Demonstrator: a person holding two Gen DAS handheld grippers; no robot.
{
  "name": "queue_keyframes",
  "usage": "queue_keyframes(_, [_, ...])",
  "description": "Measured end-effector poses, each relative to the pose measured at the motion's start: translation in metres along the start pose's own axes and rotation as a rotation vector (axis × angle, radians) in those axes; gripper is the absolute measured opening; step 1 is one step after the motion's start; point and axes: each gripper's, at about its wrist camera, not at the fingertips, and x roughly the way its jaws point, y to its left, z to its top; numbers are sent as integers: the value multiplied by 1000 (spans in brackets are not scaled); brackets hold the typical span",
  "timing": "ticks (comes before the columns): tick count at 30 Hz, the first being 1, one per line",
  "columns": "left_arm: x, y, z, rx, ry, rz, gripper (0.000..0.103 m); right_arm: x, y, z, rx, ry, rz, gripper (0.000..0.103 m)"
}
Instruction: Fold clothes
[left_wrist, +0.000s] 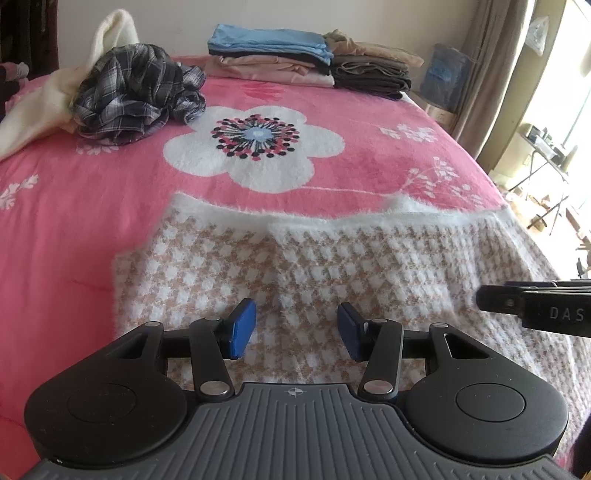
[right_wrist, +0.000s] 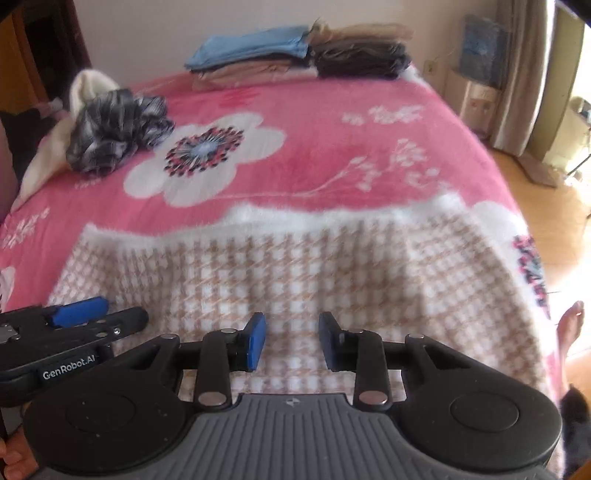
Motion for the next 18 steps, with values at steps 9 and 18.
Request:
queue_keyframes(9, [3, 2, 1, -1, 10, -8, 51, 11, -20, -6, 75, 50, 2, 35])
queue_keyframes(18, [2, 5, 3, -6, 2, -3, 51, -1, -29, -47, 23, 43, 22, 36])
